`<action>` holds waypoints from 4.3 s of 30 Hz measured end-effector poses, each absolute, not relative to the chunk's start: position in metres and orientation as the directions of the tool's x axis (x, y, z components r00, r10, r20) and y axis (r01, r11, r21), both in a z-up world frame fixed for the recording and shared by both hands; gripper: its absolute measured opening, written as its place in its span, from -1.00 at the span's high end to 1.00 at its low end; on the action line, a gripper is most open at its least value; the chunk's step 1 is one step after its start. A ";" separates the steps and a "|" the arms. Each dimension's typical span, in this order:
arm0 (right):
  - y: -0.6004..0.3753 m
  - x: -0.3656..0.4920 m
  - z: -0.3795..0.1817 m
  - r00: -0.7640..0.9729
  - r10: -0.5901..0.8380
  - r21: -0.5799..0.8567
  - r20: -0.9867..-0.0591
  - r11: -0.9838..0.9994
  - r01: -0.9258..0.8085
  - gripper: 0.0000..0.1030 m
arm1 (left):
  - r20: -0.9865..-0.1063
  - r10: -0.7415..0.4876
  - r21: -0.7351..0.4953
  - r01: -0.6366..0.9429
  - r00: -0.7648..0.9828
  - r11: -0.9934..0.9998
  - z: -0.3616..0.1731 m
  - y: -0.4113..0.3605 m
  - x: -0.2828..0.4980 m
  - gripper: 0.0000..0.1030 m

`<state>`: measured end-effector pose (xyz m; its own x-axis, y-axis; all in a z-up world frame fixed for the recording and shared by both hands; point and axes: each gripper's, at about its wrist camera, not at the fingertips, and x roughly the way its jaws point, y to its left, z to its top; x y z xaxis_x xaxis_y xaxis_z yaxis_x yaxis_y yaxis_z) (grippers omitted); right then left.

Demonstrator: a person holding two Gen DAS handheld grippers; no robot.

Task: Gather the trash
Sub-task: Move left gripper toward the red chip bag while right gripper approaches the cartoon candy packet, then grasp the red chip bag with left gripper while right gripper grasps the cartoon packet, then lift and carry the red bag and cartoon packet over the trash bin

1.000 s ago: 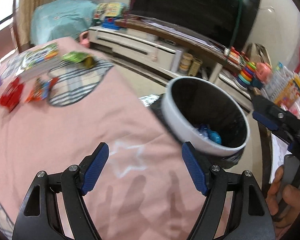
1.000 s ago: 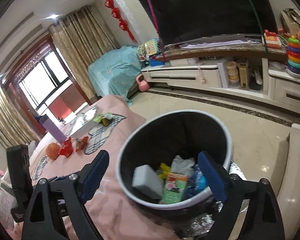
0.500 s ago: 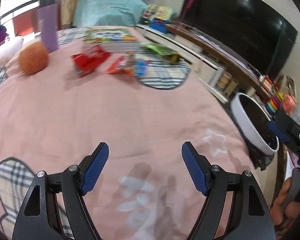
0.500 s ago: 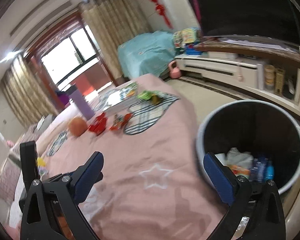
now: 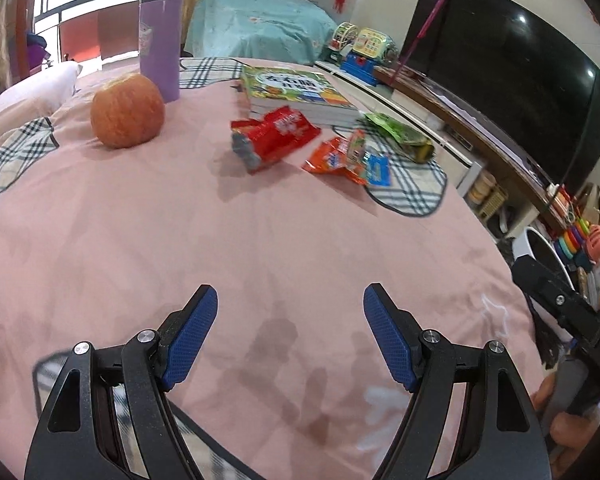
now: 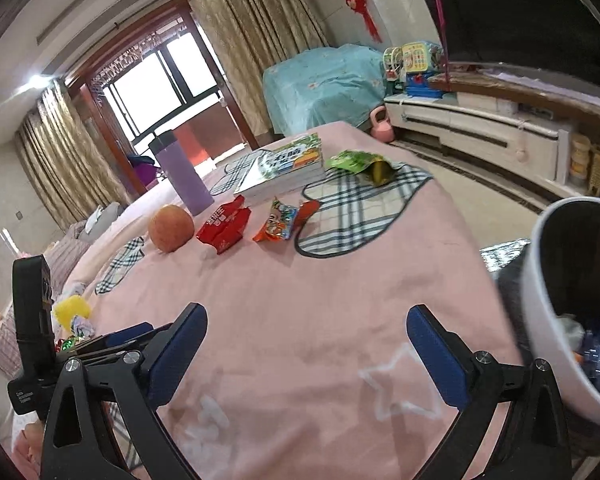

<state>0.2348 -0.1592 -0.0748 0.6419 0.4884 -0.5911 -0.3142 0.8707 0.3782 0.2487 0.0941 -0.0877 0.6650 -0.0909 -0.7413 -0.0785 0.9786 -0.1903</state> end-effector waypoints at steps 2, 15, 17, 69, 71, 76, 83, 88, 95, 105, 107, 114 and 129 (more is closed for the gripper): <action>-0.153 0.244 -0.079 0.633 0.485 0.383 -0.604 0.873 -0.303 -0.96 | -0.742 -0.088 -0.191 -0.084 0.665 0.978 -0.088 0.100 0.256 -0.50; -0.122 0.300 -0.090 0.590 0.492 0.412 -0.640 0.868 -0.277 -0.94 | -0.735 -0.083 -0.198 -0.096 0.673 0.975 -0.090 0.120 0.314 -0.50; -0.120 0.309 -0.091 0.592 0.494 0.414 -0.636 0.867 -0.278 -0.91 | -0.733 -0.088 -0.206 -0.096 0.675 0.974 -0.091 0.121 0.323 -0.50; -0.182 0.238 -0.080 0.633 0.502 0.447 -0.589 0.855 -0.261 0.98 | -0.714 -0.269 -0.277 0.091 0.646 0.956 -0.081 0.029 0.240 0.98; -0.187 0.230 -0.076 0.646 0.495 0.442 -0.581 0.858 -0.259 0.98 | -0.711 -0.268 -0.270 0.100 0.650 0.958 -0.078 0.024 0.234 0.98; -0.198 0.216 -0.069 0.668 0.484 0.441 -0.566 0.862 -0.251 0.98 | -0.703 -0.274 -0.260 0.122 0.657 0.958 -0.072 0.015 0.221 0.98; -0.216 0.195 -0.061 0.696 0.474 0.450 -0.539 0.861 -0.238 0.98 | -0.687 -0.288 -0.238 0.168 0.667 0.957 -0.060 -0.005 0.207 0.98; -0.226 0.185 -0.055 0.715 0.466 0.453 -0.521 0.861 -0.231 0.98 | -0.679 -0.304 -0.232 0.197 0.669 0.952 -0.053 -0.017 0.202 0.98; -0.242 0.174 -0.050 0.742 0.445 0.454 -0.501 0.865 -0.213 0.98 | -0.669 -0.323 -0.220 0.237 0.669 0.946 -0.045 -0.036 0.196 0.98; -0.269 0.162 -0.047 0.776 0.410 0.462 -0.479 0.870 -0.174 0.98 | -0.655 -0.353 -0.204 0.293 0.669 0.934 -0.033 -0.061 0.189 0.98; -0.275 0.160 -0.047 0.783 0.401 0.465 -0.476 0.870 -0.162 0.98 | -0.654 -0.359 -0.198 0.308 0.666 0.931 -0.031 -0.068 0.189 0.98; -0.299 0.154 -0.047 0.802 0.370 0.473 -0.470 0.872 -0.125 0.98 | -0.651 -0.381 -0.185 0.350 0.656 0.918 -0.025 -0.093 0.189 0.98; -0.342 0.145 -0.048 0.833 0.292 0.483 -0.470 0.875 -0.034 0.98 | -0.637 -0.436 -0.167 0.437 0.636 0.884 -0.013 -0.138 0.196 0.98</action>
<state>0.1455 -0.3415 -0.0485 0.8333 0.2916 -0.4696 -0.0340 0.8750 0.4830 0.1961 -0.1385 -0.0128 0.6363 -0.4356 -0.6367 0.4374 0.8836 -0.1673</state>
